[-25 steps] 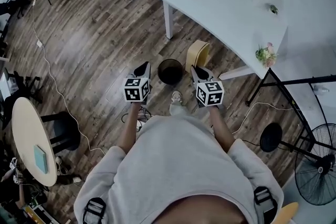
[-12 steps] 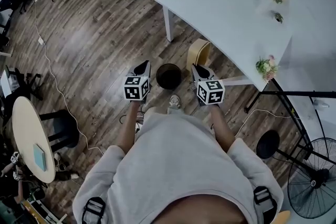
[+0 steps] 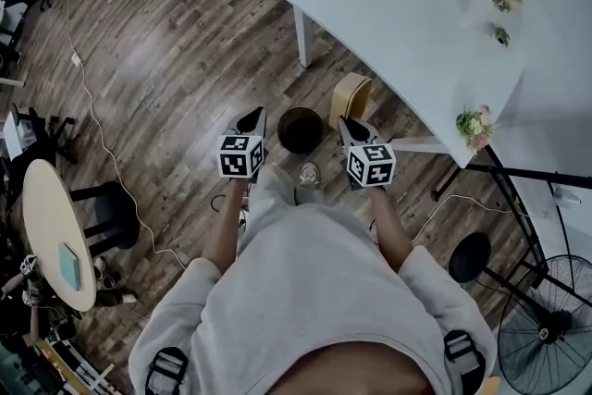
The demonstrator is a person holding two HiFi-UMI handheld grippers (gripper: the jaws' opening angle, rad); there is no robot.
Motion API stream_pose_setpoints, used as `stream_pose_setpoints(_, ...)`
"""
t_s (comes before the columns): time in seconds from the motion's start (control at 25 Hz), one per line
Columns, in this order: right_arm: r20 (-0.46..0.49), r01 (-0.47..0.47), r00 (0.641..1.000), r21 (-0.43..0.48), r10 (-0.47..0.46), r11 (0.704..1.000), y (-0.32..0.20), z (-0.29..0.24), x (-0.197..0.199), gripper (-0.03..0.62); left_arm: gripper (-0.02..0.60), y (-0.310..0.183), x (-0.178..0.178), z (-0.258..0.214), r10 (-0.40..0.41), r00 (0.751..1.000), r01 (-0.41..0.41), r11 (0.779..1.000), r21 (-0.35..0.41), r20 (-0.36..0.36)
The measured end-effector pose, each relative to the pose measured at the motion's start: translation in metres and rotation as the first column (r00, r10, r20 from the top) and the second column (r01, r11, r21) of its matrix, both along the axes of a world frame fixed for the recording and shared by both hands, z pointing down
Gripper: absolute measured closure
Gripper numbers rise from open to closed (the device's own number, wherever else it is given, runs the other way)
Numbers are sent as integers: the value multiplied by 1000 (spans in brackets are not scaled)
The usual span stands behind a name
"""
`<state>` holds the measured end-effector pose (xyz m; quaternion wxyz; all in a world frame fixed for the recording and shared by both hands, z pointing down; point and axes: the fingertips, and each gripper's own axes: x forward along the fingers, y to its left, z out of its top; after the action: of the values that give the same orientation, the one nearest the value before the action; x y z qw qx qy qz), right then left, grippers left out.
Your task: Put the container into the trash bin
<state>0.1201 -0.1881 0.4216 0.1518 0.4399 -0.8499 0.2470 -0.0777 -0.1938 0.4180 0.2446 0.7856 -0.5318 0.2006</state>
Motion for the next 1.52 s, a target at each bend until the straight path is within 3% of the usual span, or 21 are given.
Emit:
stream_pose_setpoints(0.64,-35,75,996,-92,-78,993,-1,45,-42,565,571,-12,-32,35,-18,1000,17,999,-49,-20)
stream_pose_setpoints(1.52,-73,73,993,-211,-91,975,-25,147,-93,565,571,-45,-52,143,21,996,-34,986,-162,-84)
